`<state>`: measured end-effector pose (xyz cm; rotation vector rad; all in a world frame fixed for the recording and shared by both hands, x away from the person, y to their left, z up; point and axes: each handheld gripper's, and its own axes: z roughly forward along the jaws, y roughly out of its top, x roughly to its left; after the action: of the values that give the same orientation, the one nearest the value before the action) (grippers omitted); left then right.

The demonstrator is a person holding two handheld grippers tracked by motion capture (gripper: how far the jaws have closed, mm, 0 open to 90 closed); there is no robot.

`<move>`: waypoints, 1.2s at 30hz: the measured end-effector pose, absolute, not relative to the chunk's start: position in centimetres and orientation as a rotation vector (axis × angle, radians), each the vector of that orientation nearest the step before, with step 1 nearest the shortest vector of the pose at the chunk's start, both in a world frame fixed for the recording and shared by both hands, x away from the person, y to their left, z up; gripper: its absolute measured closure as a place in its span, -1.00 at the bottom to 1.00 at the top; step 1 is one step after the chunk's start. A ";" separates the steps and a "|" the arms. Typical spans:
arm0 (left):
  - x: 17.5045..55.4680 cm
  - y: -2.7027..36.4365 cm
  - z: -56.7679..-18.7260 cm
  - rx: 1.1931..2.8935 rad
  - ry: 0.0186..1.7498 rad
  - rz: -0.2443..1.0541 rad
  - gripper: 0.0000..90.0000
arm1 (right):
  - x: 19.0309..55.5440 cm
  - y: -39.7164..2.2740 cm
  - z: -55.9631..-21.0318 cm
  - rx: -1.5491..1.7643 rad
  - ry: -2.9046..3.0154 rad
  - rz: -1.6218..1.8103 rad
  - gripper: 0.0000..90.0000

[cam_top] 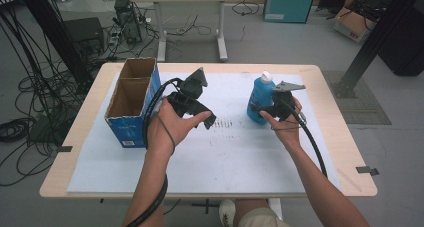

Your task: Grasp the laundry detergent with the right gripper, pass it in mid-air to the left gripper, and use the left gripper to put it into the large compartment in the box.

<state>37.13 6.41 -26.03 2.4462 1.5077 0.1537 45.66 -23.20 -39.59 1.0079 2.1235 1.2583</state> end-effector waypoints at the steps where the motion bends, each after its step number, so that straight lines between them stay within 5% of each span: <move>1: 37.1 6.4 -26.0 2.446 1.508 0.154 -0.88 | 45.6 -23.2 -39.6 1.007 2.126 1.255 -0.94; 25: 37.1 6.1 -26.0 2.450 1.503 0.154 -0.88 | 45.6 -23.3 -39.7 1.014 2.125 1.260 -0.90; 36: 37.2 6.1 -26.2 2.453 1.505 0.149 -0.88 | 45.4 -23.1 -39.7 1.014 2.134 1.246 -0.59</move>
<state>37.17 6.14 -26.20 2.4531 1.5048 0.1490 45.43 -23.15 -39.69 1.0141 2.1340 1.2461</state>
